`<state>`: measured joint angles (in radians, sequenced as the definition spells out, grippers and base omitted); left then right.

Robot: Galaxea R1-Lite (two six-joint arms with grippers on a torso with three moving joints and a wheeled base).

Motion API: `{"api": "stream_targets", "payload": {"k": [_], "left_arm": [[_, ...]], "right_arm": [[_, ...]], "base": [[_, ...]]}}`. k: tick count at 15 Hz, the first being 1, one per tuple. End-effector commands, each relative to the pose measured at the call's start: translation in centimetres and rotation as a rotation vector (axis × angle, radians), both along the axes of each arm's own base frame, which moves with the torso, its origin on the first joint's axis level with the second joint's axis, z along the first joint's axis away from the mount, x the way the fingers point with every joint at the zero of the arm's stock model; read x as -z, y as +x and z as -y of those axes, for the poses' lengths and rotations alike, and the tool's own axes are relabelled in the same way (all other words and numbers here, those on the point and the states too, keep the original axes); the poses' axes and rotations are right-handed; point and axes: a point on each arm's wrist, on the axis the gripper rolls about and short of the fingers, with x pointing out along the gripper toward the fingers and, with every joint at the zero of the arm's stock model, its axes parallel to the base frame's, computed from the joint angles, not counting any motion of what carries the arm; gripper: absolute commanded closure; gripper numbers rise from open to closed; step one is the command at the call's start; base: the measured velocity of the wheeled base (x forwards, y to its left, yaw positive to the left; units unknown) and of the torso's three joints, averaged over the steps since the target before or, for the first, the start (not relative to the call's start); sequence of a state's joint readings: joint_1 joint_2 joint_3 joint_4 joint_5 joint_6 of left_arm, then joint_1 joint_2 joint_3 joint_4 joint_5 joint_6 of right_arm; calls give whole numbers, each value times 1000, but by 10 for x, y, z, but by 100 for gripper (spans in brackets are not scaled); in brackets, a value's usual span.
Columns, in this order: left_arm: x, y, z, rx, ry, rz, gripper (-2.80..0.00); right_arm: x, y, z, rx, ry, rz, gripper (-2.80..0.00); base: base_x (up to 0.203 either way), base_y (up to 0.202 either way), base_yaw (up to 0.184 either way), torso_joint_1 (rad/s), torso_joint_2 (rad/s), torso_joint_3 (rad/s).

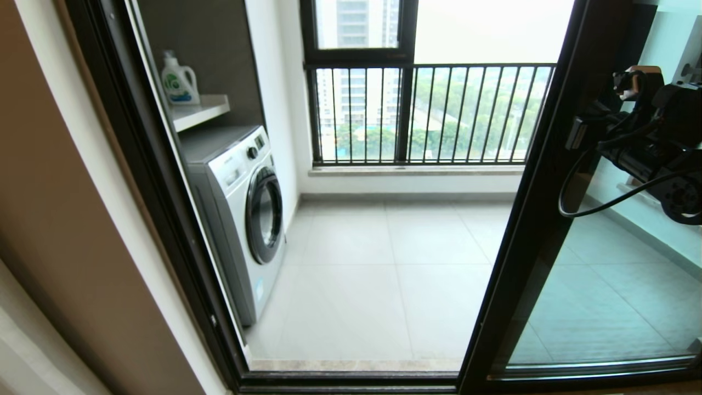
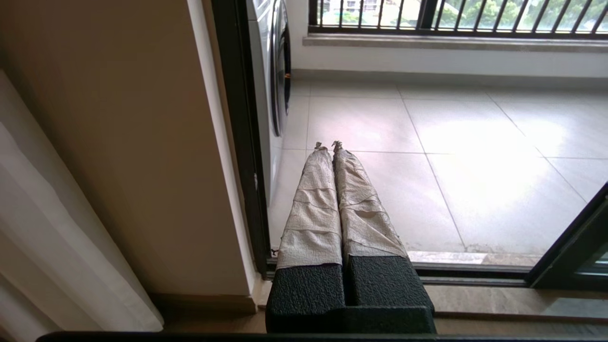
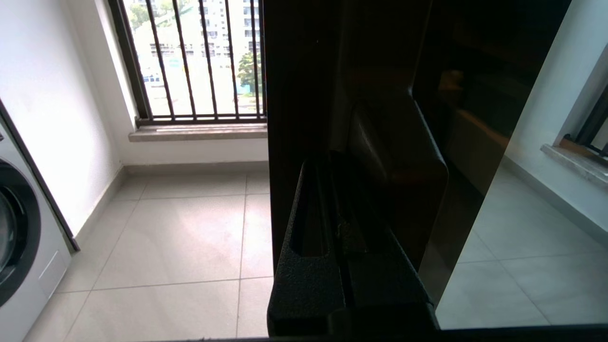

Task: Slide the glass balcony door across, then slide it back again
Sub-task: Open the slid door

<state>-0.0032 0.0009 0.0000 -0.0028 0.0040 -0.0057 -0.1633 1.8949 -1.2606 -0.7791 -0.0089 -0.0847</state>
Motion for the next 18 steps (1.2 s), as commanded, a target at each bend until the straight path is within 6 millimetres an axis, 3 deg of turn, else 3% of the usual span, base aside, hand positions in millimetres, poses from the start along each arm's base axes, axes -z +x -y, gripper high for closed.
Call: {"api": "stream_targets", "payload": {"k": [1, 6, 18], "left_arm": [[0, 0, 0, -1, 0, -2, 0], [0, 0, 0, -1, 0, 0, 0], [0, 0, 0, -1, 0, -2, 0]], "right_arm": [[4, 2, 9, 15, -3, -6, 0], [5, 0, 24, 26, -8, -10, 0], [1, -3, 36, 41, -14, 3, 0]], "base": [[0, 0, 0, 0, 0, 0], [0, 0, 0, 0, 0, 0], [0, 0, 0, 0, 0, 0]]}}
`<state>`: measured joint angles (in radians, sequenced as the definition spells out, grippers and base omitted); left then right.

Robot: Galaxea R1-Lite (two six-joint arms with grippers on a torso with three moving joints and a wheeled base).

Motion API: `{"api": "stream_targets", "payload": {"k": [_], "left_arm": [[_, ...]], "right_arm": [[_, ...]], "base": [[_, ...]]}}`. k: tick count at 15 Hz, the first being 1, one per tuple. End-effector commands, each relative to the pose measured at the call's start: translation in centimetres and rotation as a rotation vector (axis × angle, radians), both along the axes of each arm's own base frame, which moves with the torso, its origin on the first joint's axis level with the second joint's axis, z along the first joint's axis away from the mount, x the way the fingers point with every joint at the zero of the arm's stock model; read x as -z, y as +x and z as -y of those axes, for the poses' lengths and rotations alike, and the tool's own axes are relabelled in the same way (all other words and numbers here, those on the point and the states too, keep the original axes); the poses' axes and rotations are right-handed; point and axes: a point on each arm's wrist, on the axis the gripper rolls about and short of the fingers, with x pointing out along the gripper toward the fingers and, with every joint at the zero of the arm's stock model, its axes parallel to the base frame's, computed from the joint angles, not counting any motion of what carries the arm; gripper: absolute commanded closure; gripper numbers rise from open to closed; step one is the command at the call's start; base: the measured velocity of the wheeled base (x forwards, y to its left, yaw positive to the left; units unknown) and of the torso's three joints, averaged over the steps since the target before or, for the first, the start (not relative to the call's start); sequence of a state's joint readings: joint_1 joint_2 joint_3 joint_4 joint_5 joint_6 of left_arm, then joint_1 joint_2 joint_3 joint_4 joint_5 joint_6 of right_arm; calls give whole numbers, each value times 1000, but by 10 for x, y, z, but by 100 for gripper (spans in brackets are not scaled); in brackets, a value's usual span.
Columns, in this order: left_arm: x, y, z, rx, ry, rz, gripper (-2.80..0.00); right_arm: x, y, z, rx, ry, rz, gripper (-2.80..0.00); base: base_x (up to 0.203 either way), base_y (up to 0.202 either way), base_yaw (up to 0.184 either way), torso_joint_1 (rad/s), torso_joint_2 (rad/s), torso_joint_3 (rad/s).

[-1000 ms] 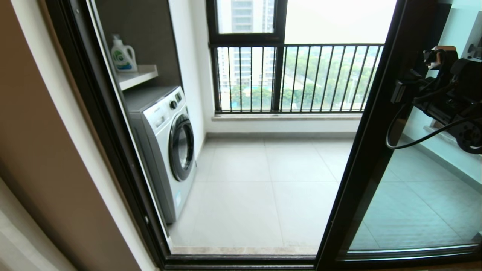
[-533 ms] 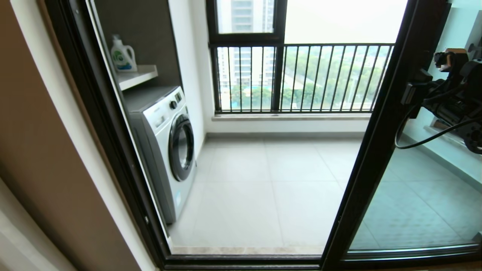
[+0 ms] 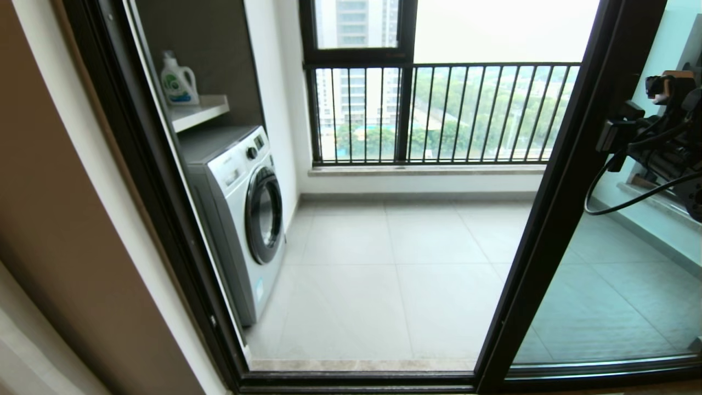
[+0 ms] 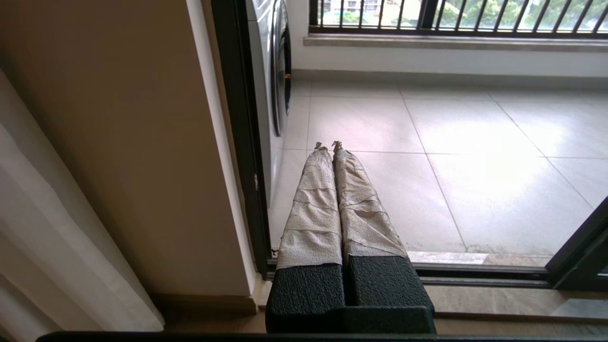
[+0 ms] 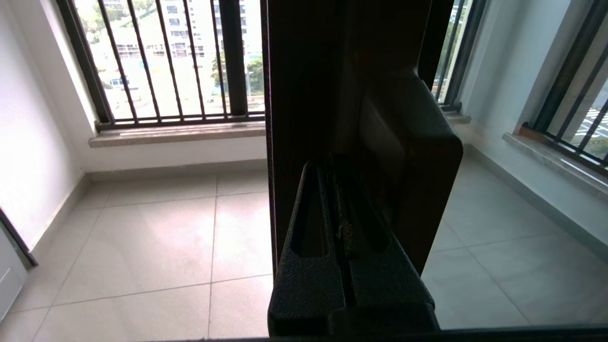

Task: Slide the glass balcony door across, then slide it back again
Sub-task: Open the slid door

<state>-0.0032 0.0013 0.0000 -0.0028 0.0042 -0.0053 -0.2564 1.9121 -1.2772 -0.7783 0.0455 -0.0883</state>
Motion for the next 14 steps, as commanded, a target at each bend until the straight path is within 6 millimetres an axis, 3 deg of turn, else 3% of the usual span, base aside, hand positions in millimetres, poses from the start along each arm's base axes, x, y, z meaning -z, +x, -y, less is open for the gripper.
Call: {"api": "stream_targets", "payload": {"k": [1, 8, 14], "left_arm": [[0, 0, 0, -1, -1, 0, 0], [0, 0, 0, -1, -1, -1, 0], [0, 0, 0, -1, -1, 0, 0]], "right_arm": [[-1, 0, 2, 3, -3, 6, 0], [0, 1, 8, 15, -4, 8, 0], [0, 4, 32, 68, -7, 18, 0]], "base": [[0, 0, 0, 0, 0, 0], [0, 0, 0, 0, 0, 0], [0, 0, 0, 0, 0, 0]]}}
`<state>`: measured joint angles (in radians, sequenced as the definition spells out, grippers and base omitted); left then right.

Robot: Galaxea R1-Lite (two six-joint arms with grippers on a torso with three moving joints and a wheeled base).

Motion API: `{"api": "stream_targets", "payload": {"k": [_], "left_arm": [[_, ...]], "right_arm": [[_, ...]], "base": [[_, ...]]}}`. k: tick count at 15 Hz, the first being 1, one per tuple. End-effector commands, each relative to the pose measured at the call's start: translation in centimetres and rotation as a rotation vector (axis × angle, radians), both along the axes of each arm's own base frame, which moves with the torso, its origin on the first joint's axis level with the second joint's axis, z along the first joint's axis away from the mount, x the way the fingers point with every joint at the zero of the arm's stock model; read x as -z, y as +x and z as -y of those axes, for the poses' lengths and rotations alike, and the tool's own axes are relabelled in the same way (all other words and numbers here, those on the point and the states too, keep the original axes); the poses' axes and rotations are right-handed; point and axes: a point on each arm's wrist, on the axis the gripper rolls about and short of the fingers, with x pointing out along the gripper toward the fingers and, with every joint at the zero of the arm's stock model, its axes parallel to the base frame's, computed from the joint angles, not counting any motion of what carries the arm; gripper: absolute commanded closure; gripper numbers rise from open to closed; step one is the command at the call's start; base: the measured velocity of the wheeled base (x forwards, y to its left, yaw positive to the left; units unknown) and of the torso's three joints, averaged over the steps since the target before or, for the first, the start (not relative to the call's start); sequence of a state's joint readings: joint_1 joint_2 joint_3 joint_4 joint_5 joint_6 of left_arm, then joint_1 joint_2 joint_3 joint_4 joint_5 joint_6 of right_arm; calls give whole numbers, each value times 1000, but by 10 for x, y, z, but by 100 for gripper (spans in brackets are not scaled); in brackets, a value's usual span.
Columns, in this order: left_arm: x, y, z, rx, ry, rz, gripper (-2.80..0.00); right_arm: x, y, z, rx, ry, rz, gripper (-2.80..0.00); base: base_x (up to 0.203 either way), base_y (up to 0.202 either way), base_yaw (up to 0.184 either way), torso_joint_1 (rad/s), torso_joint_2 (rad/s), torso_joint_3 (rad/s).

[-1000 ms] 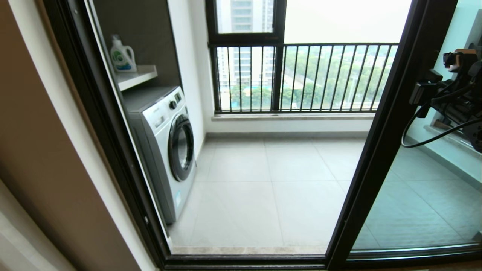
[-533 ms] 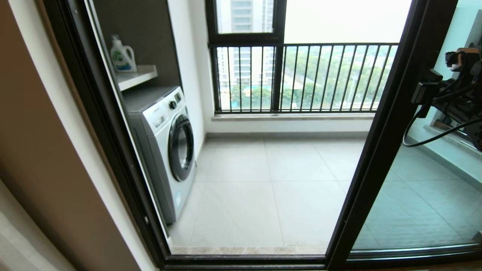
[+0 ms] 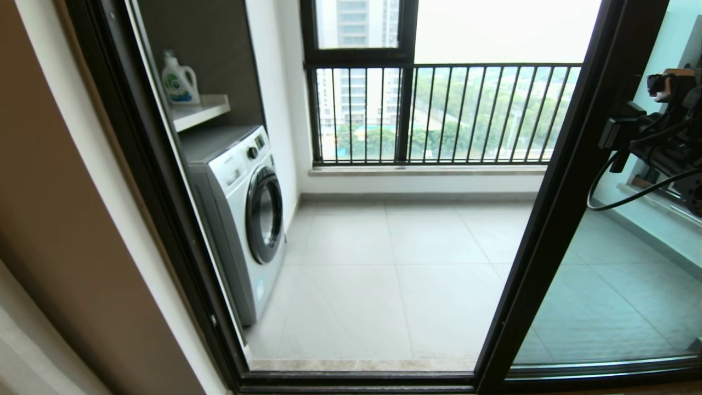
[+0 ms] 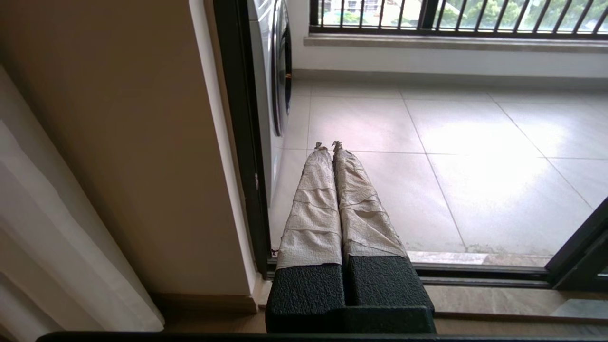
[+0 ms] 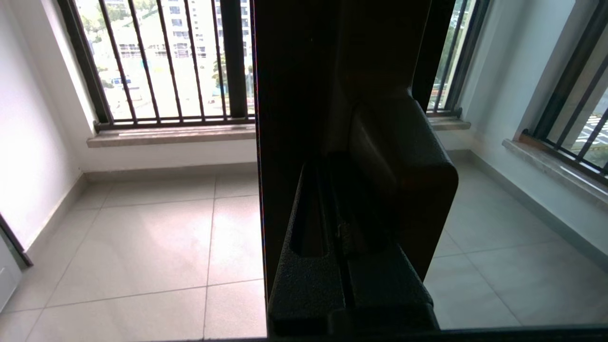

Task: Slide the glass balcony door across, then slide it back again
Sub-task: Open the slid door

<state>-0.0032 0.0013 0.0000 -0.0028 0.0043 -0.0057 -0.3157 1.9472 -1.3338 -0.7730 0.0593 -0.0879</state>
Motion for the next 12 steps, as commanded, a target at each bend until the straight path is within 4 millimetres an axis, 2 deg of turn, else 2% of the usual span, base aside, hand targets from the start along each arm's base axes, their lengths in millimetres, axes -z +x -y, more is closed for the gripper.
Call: {"api": "stream_targets", "payload": {"k": [1, 8, 12], "left_arm": [[0, 0, 0, 0, 0, -1, 0], [0, 0, 0, 0, 0, -1, 0], [0, 0, 0, 0, 0, 0, 0]], "right_arm": [[3, 0, 9, 20, -2, 1, 0], [3, -9, 33, 43, -7, -1, 0], [1, -10, 33, 41, -9, 3, 0]], "base": [[0, 0, 0, 0, 0, 0], [0, 0, 0, 0, 0, 0], [0, 0, 0, 0, 0, 0]]}}
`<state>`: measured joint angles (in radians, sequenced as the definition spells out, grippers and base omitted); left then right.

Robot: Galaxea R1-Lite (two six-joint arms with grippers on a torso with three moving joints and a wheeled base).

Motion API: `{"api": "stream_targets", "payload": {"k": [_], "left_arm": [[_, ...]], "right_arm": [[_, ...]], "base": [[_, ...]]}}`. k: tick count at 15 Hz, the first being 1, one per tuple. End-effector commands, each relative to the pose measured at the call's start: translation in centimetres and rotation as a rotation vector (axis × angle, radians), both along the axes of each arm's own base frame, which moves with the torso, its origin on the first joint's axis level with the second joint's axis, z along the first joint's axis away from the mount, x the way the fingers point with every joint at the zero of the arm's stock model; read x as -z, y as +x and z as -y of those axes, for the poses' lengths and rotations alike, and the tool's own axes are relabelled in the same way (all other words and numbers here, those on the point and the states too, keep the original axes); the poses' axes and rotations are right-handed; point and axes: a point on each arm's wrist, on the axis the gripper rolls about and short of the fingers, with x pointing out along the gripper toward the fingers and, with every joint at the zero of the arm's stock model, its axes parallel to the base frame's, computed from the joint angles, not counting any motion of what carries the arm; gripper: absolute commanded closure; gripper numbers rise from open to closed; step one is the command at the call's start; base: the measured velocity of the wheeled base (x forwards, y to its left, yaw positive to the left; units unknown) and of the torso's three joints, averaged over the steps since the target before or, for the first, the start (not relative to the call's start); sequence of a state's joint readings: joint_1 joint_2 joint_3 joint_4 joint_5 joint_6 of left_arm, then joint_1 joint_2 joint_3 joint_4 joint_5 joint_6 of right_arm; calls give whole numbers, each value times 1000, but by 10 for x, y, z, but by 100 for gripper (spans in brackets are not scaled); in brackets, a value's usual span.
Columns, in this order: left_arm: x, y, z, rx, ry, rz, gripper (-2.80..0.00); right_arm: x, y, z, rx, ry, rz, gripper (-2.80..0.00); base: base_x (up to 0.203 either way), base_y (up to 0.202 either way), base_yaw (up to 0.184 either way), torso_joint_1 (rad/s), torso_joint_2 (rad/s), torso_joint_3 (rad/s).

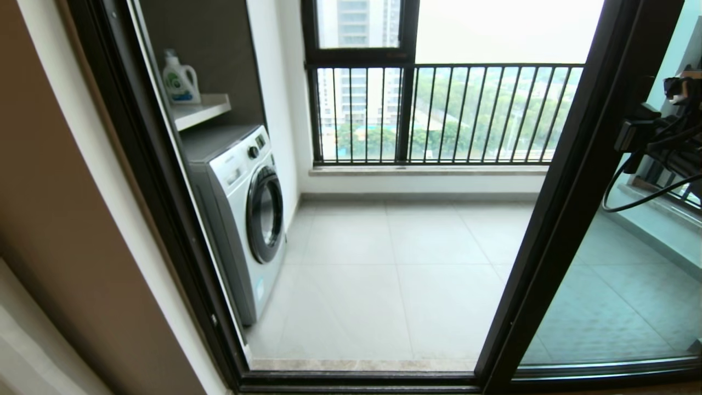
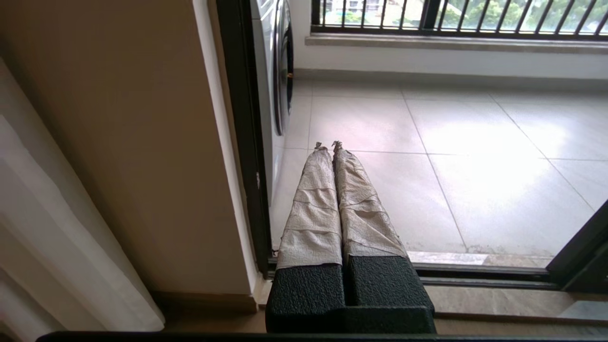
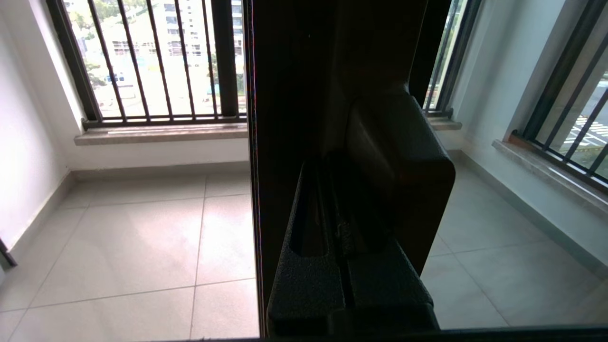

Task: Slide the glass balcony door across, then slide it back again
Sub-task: Open the slid door

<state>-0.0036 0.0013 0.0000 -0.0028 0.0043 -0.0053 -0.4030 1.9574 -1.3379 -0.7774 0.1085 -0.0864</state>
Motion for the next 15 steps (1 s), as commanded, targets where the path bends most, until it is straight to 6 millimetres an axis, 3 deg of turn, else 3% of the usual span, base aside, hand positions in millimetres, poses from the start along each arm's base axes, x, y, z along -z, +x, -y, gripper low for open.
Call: {"api": "stream_targets", "payload": {"k": [1, 7, 13, 15], "left_arm": [[0, 0, 0, -1, -1, 0, 0], [0, 0, 0, -1, -1, 0, 0], [0, 0, 0, -1, -1, 0, 0], [0, 0, 0, -1, -1, 0, 0]], "right_arm": [[-2, -1, 0, 2, -4, 8, 0], [-9, -5, -6, -11, -11, 21, 0], [-17, 0, -54, -145, -13, 36, 0], [-19, 1, -59, -141, -11, 42, 0]], "base": [[0, 0, 0, 0, 0, 0], [0, 0, 0, 0, 0, 0], [0, 0, 0, 0, 0, 0], [0, 0, 0, 0, 0, 0]]}}
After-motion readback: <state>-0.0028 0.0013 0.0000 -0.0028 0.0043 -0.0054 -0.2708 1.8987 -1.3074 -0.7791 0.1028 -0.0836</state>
